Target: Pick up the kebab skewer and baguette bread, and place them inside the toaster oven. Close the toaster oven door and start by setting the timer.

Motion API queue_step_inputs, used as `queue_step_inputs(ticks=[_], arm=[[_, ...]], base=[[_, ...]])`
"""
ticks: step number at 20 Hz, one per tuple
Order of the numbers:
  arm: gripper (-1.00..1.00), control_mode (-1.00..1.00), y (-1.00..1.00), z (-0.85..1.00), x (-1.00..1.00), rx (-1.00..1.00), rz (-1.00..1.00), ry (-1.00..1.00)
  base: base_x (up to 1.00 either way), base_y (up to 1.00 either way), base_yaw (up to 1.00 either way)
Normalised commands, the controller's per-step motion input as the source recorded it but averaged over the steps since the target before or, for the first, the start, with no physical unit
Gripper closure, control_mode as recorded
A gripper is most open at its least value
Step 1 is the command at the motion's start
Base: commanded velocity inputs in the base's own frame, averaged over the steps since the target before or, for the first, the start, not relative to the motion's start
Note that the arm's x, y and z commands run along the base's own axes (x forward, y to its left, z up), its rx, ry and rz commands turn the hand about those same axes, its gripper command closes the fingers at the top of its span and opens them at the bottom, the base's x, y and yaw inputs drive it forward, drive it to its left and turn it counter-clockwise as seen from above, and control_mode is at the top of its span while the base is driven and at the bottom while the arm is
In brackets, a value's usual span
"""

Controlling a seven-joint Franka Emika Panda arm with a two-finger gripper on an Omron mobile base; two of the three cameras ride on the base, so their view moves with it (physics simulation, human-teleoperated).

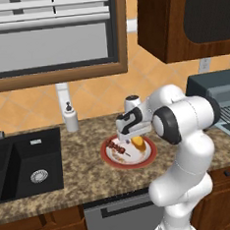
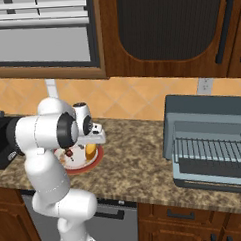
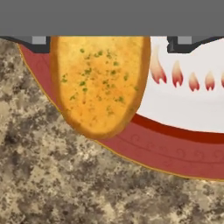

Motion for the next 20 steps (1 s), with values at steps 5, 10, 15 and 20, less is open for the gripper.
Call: queue_step_inputs(ticks=[5, 10, 15, 20], arm=[[1.00, -1.00, 0.00, -0.22, 0.00, 0.00, -0.01, 0.00], [1.00, -1.00, 0.00, -0.03, 0.00, 0.00, 0.00, 0.00], [1.00, -1.00, 0.00, 0.00, 0.01, 0.00, 0.00, 0.00], [1.00, -1.00, -0.24, 0.18, 0.00, 0.00, -0.01, -0.01]], base=[[0.00, 0.00, 0.00], [0.00, 0.00, 0.00], [0.00, 0.00, 0.00], [0.00, 0.00, 0.00]])
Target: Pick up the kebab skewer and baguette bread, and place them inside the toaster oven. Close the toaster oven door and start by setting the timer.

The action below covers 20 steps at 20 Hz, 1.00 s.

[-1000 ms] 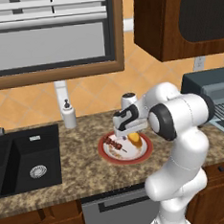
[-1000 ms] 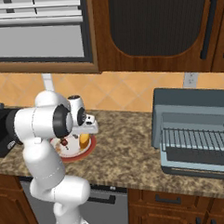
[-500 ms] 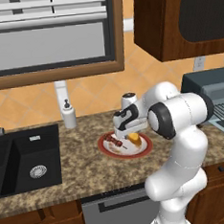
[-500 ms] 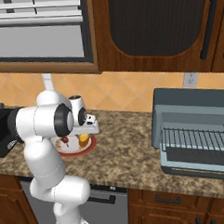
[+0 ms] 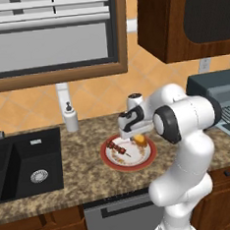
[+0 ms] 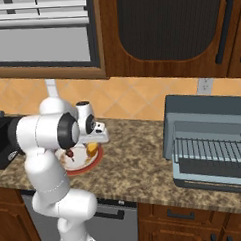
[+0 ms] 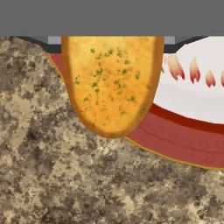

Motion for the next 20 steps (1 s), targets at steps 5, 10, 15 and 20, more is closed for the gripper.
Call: queue_step_inputs(ticks=[5, 10, 15, 20], arm=[[1.00, -1.00, -0.12, 0.89, -0.21, 0.02, -0.18, -0.02], [1.00, -1.00, -0.20, 0.80, -0.42, 0.07, -0.24, 0.00], [1.00, -1.00, -0.35, 0.46, -0.43, 0.14, -0.29, 0.00], [1.00, -1.00, -0.54, 0.34, -0.35, 0.15, -0.30, 0.00]], base=[[0.00, 0.00, 0.00], [0.00, 0.00, 0.00], [0.00, 0.00, 0.00], [0.00, 0.00, 0.00]])
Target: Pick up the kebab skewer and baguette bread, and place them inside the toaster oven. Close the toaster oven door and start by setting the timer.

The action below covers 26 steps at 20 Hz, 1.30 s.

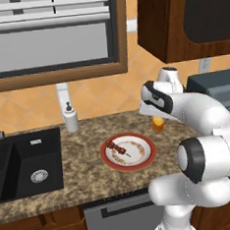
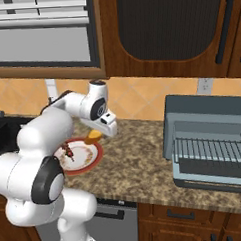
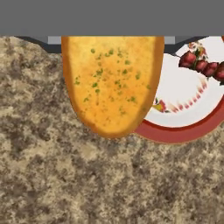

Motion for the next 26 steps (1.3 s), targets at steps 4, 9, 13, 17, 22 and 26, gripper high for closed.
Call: queue_step_inputs(ticks=[4, 9, 13, 17, 22, 26], arm=[[1.00, -1.00, -0.63, 0.33, -0.31, 0.14, -0.30, 0.00], [1.00, -1.00, -0.53, 0.24, -0.29, 0.09, -0.33, 0.00], [1.00, -1.00, -0.55, 0.16, -0.30, 0.10, -0.33, -0.01], [1.00, -1.00, -0.42, 0.09, -0.21, 0.10, -0.35, -0.03], [1.00, -1.00, -0.46, 0.14, -0.22, 0.07, -0.32, -0.02], [1.00, -1.00, -0.56, 0.01, -0.26, 0.07, -0.26, -0.05]], base=[[0.00, 0.00, 0.00], [0.00, 0.00, 0.00], [0.00, 0.00, 0.00], [0.00, 0.00, 0.00], [0.00, 0.00, 0.00], [0.00, 0.00, 0.00]])
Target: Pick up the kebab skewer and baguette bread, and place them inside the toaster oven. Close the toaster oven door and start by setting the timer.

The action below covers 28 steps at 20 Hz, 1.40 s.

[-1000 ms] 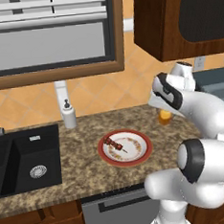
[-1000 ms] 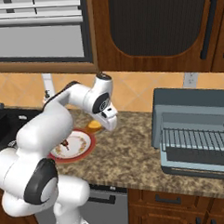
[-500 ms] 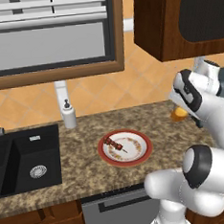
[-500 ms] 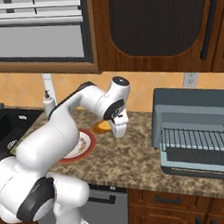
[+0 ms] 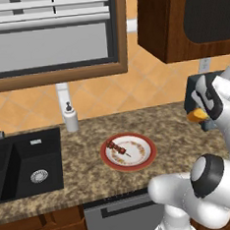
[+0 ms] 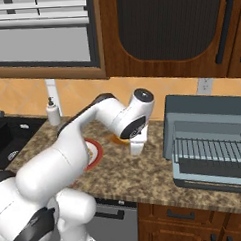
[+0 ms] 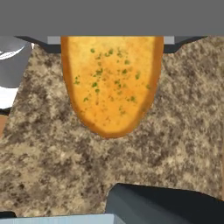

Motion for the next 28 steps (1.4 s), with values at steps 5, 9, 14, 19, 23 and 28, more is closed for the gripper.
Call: queue_step_inputs(ticks=[5, 9, 14, 19, 23, 28], arm=[[1.00, -1.00, -0.30, 0.00, -0.11, 0.01, -0.15, -0.03], [1.00, -1.00, -0.30, -0.15, -0.29, 0.02, -0.04, -0.14], [1.00, -1.00, -0.50, -0.04, -0.03, 0.04, 0.02, -0.04], [1.00, -1.00, -0.95, 0.00, 0.07, 0.09, 0.00, -0.09], [1.00, -1.00, -0.85, 0.00, 0.38, 0.06, 0.00, 0.00], [1.00, -1.00, -0.67, 0.00, 0.40, 0.01, 0.00, 0.00]], base=[[0.00, 0.00, 0.00], [0.00, 0.00, 0.00], [0.00, 0.00, 0.00], [0.00, 0.00, 0.00], [0.00, 0.00, 0.00], [0.00, 0.00, 0.00]])
